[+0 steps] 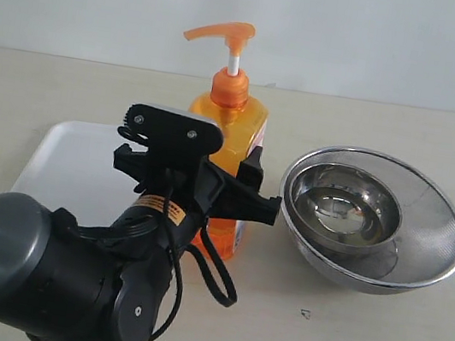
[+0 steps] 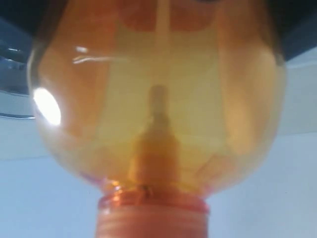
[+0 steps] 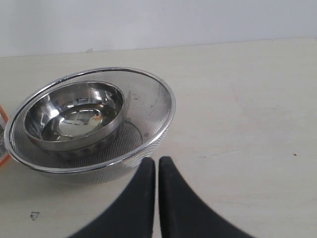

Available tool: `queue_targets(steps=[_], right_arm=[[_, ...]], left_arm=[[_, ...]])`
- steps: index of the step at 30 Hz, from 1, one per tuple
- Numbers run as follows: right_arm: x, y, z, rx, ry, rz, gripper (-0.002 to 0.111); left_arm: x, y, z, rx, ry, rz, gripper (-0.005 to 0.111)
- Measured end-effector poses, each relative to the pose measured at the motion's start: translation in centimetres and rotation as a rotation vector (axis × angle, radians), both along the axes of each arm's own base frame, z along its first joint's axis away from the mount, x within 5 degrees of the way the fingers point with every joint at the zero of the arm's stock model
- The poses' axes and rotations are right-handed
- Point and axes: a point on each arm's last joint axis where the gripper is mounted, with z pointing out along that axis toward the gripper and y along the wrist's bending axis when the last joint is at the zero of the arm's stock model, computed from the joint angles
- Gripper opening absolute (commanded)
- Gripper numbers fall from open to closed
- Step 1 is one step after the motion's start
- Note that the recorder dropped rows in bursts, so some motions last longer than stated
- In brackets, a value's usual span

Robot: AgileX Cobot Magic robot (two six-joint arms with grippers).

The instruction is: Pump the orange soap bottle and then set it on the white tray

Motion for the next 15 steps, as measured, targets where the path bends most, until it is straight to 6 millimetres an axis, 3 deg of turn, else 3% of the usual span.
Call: queue_targets(steps=[15], right_arm=[[0.06, -0.03, 0.21, -0.008, -0.025, -0.001, 0.0]], left_arm=[[0.08, -0.04, 0.23, 0.2, -0.056, -0.028, 0.005]])
